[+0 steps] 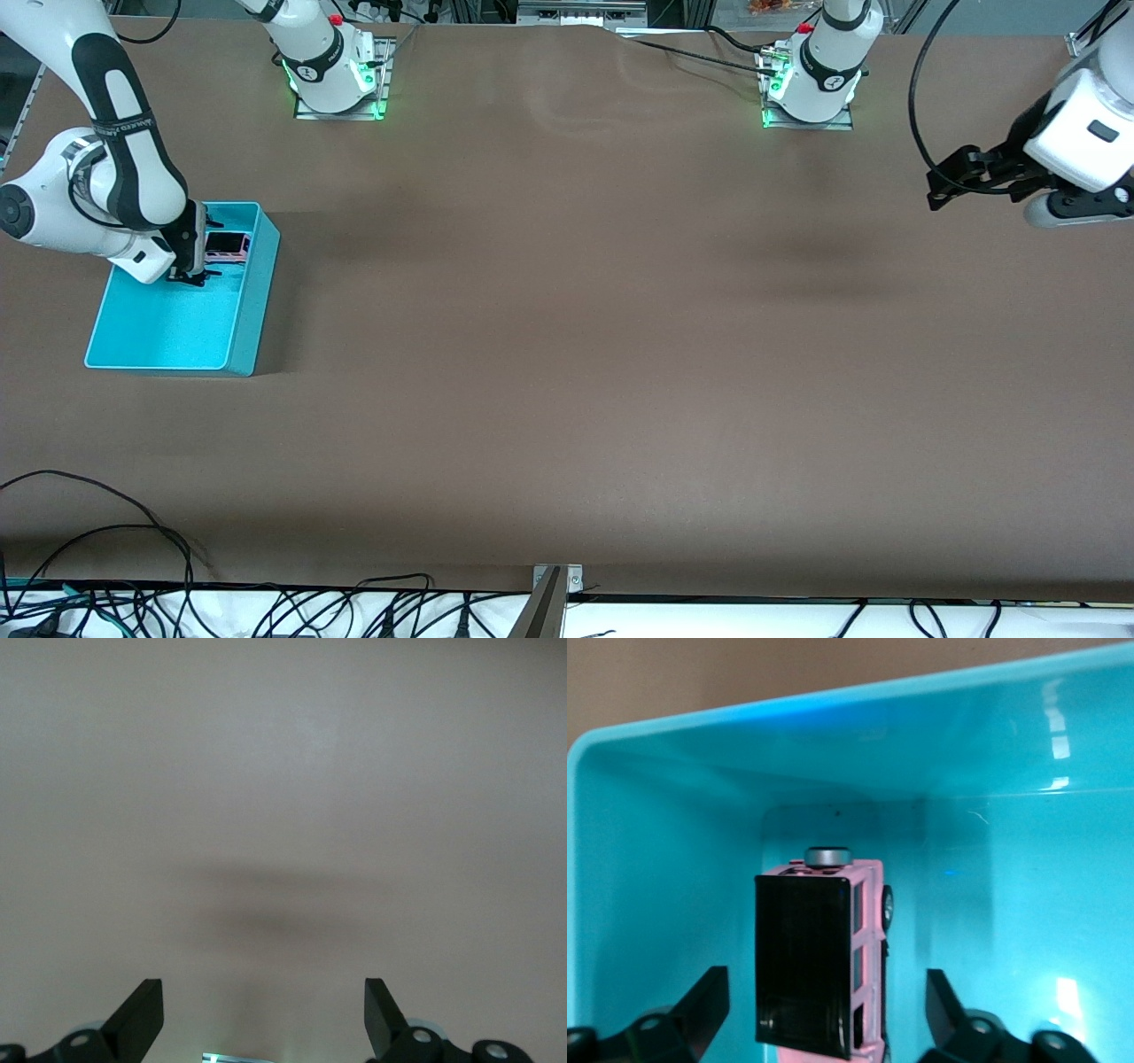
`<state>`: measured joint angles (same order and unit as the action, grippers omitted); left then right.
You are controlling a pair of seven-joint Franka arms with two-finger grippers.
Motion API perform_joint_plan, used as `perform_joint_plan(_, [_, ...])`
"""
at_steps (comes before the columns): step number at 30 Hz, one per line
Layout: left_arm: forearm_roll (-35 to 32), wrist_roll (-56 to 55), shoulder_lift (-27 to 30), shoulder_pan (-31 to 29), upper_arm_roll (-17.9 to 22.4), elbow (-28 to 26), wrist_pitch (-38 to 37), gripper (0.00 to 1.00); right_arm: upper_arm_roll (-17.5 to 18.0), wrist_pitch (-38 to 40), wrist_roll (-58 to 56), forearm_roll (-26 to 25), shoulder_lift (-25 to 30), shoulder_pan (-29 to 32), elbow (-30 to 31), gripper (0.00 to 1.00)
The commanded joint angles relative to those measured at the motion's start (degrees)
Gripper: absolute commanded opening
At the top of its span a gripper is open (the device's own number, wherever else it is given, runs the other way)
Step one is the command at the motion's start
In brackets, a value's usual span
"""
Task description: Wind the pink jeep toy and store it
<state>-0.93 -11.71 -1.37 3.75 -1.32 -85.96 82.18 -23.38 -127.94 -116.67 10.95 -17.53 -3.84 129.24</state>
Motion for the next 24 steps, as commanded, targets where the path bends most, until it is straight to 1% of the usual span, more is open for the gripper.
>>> perform_joint_plan(1, [1.5, 1.8, -0.9, -0.9, 0.0, 1.8, -0.7, 1.0, 0.4, 5.9, -0.6, 1.3, 2.9, -0.2, -4.9, 1.0])
perform_joint_plan(5, [1.5, 1.8, -0.9, -0.9, -0.1, 1.7, -0.8, 1.0, 0.4, 7.3, 1.3, 1.3, 4.3, -1.3, -8.4, 1.0])
perform_joint_plan(9, [1.4, 1.7, -0.9, -0.9, 0.0, 1.7, -0.9, 1.0, 0.4, 10.9, 9.6, 1.2, 6.4, -2.4, -10.8, 1.0])
perform_joint_plan(14, [1.5, 1.7, -0.9, -0.9, -0.1, 1.7, -1.0, 1.0, 0.5, 14.6, 23.6, 0.7, 9.8, -4.5, -13.6, 1.0])
perform_joint_plan(18, [1.5, 1.7, -1.0, -0.9, -0.1, 1.7, -1.0, 1.0, 0.4, 17.6, 35.9, -0.2, 11.5, -7.3, -16.3, 1.0])
perform_joint_plan(24, [0.6, 1.5, -1.4, 0.0, -0.3, 1.8, -1.0, 1.0, 1.0, 25.6, 56.1, -3.6, 12.7, -10.0, -23.8, 1.0])
